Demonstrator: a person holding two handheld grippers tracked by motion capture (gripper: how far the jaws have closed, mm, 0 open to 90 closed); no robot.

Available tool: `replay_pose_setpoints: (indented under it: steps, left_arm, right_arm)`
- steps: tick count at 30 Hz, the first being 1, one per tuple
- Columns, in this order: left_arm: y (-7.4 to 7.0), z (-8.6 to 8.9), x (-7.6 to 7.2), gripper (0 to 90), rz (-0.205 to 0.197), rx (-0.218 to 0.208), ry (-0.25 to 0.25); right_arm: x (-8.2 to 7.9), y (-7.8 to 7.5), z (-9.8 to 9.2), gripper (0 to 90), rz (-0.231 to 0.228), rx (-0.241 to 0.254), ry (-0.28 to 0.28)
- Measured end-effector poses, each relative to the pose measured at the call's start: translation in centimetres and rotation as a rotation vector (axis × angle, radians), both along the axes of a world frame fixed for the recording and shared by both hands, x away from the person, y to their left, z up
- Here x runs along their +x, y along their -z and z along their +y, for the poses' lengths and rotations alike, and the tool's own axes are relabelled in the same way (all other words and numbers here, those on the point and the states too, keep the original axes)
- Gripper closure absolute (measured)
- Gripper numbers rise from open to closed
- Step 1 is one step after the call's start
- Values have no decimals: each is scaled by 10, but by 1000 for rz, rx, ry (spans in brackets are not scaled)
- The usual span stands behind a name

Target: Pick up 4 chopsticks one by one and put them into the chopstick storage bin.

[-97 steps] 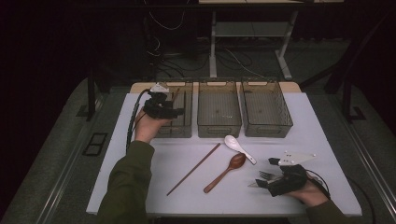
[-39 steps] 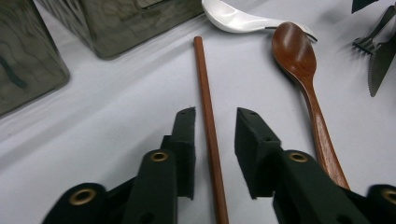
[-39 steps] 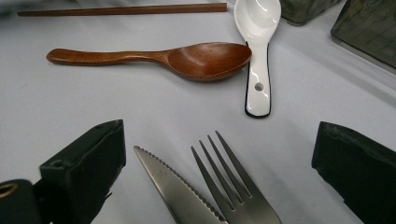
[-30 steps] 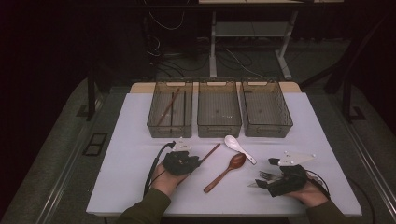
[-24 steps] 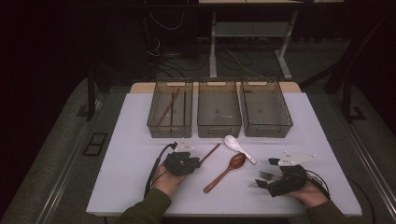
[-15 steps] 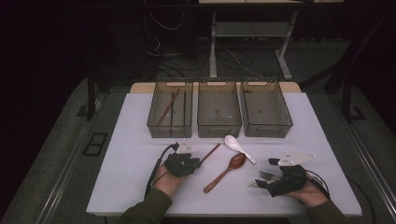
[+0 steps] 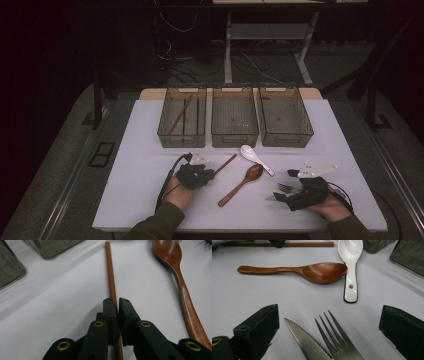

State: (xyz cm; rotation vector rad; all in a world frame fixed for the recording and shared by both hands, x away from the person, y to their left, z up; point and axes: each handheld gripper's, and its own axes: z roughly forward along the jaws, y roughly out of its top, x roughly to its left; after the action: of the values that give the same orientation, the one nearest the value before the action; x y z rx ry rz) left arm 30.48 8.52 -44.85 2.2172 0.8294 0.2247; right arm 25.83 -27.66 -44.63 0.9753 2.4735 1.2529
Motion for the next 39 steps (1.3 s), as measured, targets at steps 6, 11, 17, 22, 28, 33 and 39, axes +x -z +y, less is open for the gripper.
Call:
replay_pose_setpoints:
  steps: [6, 11, 17, 22, 28, 33, 39]
  left_arm:
    - [-3, 0, 0, 836, 14, -10, 26]
    - [-7, 1, -2, 836, 18, -26, 49]
    - [-15, 7, -2, 836, 26, -52, 73]
    - [-20, 15, -1, 835, 29, -65, 80]
    - [-25, 26, 0, 835, 15, -76, 59]
    - [-30, 34, 2, 835, 2, -78, 49]
    - [-37, 46, 4, 836, -14, -95, 28]
  right_arm:
    - [0, 0, 0, 29, 0, 0, 0]
    - [0, 0, 0, 29, 0, 0, 0]
    - [0, 0, 0, 29, 0, 0, 0]
    - [0, 0, 0, 29, 0, 0, 0]
    - [0, 0, 0, 29, -1, 1, -1]
    - [0, 0, -1, 29, -1, 1, 0]
    - [1, 0, -1, 29, 0, 1, 0]
